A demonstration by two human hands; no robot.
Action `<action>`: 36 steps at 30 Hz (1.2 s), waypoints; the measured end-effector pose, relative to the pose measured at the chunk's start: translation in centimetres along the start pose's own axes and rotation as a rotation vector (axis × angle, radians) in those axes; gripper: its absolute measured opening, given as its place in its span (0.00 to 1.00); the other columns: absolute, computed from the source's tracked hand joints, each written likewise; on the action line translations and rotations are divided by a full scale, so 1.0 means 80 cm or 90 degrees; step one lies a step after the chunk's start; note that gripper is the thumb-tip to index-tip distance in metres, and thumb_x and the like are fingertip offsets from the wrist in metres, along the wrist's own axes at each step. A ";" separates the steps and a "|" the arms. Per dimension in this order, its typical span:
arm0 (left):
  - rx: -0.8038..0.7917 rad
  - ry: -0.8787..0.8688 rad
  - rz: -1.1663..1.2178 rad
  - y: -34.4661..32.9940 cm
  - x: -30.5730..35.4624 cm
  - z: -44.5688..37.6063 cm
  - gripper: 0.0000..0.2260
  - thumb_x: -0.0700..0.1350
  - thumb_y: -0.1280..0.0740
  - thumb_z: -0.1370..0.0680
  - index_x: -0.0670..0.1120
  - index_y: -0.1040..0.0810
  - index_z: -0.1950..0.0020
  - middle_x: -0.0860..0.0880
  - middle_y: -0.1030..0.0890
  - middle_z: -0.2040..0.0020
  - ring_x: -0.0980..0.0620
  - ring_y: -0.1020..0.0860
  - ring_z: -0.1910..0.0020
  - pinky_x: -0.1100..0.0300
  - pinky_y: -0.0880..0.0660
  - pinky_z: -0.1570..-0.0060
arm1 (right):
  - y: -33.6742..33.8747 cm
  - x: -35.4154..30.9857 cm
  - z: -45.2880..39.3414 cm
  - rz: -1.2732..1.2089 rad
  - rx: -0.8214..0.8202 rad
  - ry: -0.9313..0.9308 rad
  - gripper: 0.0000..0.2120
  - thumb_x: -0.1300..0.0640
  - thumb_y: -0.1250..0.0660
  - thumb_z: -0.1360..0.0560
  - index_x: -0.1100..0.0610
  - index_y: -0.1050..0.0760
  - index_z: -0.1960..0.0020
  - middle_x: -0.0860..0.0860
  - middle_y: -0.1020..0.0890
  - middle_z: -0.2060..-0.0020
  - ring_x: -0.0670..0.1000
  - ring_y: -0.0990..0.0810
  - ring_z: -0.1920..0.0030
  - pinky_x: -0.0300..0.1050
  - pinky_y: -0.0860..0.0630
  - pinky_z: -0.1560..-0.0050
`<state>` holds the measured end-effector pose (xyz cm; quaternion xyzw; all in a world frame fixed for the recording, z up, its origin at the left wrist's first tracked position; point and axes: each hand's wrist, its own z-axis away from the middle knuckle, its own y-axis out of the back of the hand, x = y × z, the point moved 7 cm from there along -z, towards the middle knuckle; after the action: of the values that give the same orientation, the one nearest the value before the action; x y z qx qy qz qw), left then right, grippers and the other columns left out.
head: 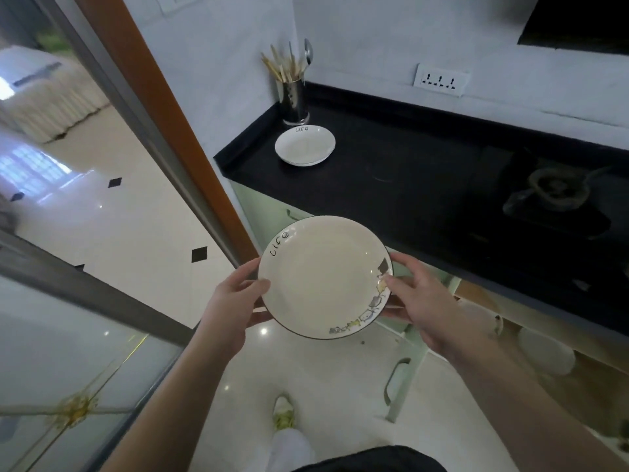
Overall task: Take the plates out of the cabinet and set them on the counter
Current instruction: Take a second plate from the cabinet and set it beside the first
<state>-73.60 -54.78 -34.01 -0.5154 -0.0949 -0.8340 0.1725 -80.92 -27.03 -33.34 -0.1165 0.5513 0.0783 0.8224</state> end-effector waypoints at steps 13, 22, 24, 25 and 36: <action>-0.137 -0.003 -0.045 0.042 0.114 -0.175 0.12 0.43 0.36 0.21 0.58 0.15 0.53 0.49 0.14 0.59 0.49 0.15 0.62 0.55 0.19 0.67 | -0.092 -0.028 -0.095 0.013 0.181 0.030 0.15 0.62 0.39 0.20 0.51 0.29 0.34 0.54 0.15 0.55 0.53 0.14 0.57 0.41 0.19 0.62; -0.255 0.035 -0.098 -0.074 0.116 -0.264 0.12 0.47 0.38 0.21 0.58 0.17 0.46 0.48 0.14 0.53 0.47 0.15 0.57 0.55 0.20 0.64 | 0.000 -0.023 -0.137 0.002 0.313 0.004 0.17 0.61 0.39 0.20 0.49 0.30 0.34 0.48 0.14 0.58 0.48 0.14 0.59 0.37 0.20 0.65; -0.282 0.032 -0.107 -0.107 0.119 -0.289 0.10 0.49 0.36 0.22 0.59 0.17 0.46 0.48 0.14 0.53 0.47 0.15 0.56 0.54 0.19 0.64 | 0.026 -0.023 -0.159 -0.009 0.330 -0.004 0.17 0.61 0.39 0.20 0.49 0.30 0.33 0.49 0.14 0.57 0.49 0.14 0.58 0.37 0.20 0.65; -0.293 0.033 -0.111 -0.122 0.120 -0.303 0.10 0.49 0.36 0.22 0.60 0.17 0.46 0.48 0.14 0.53 0.47 0.15 0.55 0.54 0.19 0.63 | 0.040 -0.022 -0.172 -0.012 0.338 -0.008 0.17 0.61 0.40 0.20 0.50 0.30 0.33 0.50 0.14 0.56 0.51 0.14 0.57 0.38 0.19 0.64; -0.259 0.090 -0.159 -0.237 0.122 -0.444 0.13 0.44 0.39 0.18 0.59 0.20 0.40 0.50 0.16 0.44 0.50 0.16 0.49 0.51 0.17 0.57 | 0.155 -0.021 -0.339 0.103 0.373 -0.073 0.16 0.56 0.39 0.20 0.42 0.31 0.35 0.44 0.16 0.57 0.37 0.17 0.60 0.31 0.23 0.70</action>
<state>-114.27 -51.08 -40.91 -0.4642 0.0244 -0.8848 -0.0329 -108.83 -22.67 -43.02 0.1743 0.5105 -0.0128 0.8419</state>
